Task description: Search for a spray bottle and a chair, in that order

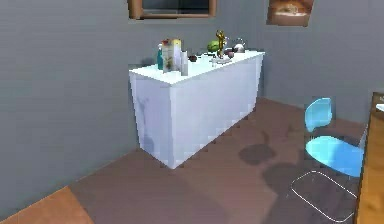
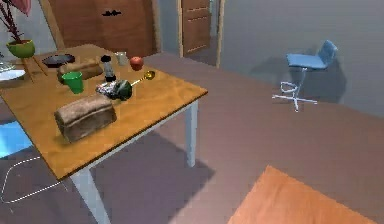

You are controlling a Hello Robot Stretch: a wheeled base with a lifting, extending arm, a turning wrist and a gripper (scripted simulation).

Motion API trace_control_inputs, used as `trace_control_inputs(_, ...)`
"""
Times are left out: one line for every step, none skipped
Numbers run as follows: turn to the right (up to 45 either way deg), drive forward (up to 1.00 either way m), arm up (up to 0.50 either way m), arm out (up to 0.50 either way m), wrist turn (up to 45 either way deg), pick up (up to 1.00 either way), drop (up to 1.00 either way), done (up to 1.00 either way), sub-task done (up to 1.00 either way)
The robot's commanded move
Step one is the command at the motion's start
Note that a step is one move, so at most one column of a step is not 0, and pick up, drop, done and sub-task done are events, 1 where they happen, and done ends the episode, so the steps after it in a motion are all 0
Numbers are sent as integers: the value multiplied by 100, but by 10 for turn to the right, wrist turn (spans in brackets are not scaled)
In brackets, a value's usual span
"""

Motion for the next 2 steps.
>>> trace_control_inputs(0,30,0,0,0,0,0,0,0)
trace_control_inputs(-300,0,0,0,0,0,0,0,0)
